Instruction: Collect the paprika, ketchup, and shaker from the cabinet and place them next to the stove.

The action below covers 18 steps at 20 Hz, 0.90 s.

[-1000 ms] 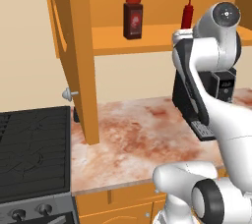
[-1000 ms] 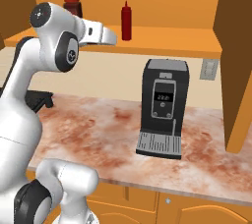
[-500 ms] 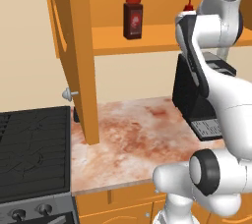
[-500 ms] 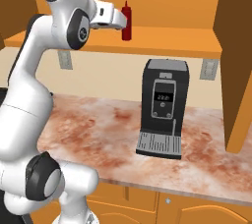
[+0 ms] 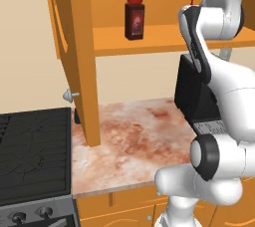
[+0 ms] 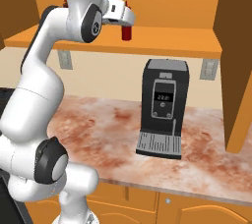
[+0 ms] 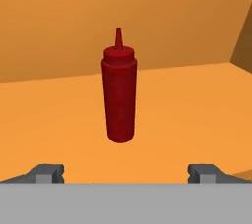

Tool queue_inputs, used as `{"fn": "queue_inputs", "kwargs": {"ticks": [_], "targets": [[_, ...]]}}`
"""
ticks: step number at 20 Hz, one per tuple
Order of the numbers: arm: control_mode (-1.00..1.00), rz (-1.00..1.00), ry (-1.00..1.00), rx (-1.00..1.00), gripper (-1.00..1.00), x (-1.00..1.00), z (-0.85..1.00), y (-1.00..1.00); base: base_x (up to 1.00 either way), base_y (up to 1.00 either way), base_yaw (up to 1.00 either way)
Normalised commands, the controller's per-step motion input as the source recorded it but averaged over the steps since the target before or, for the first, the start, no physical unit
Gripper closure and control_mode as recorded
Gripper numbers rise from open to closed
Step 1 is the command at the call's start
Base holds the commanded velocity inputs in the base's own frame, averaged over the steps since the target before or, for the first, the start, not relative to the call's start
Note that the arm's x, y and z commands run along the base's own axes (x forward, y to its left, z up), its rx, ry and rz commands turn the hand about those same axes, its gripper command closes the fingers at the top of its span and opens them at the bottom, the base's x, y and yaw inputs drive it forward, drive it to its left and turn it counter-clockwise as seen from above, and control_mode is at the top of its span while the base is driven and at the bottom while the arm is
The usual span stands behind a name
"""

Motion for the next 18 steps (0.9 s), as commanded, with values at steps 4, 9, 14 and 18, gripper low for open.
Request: {"fn": "queue_inputs", "kwargs": {"ticks": [4, 9, 14, 18], "targets": [[-1.0, 0.0, -0.02, 0.04, -1.0, 0.26, 0.0, -0.03, 0.0, 0.0, 0.0], [-1.0, 0.0, -0.05, 0.0, -1.0, 0.18, -0.05, 0.0, 0.0, 0.0, 0.0], [-1.0, 0.0, -0.08, 0.0, -1.0, 0.11, -0.08, 0.0, 0.0, 0.0, 0.0], [-1.0, 0.0, -0.09, 0.0, -1.0, 0.06, -0.1, 0.0, 0.0, 0.0, 0.0]]}}
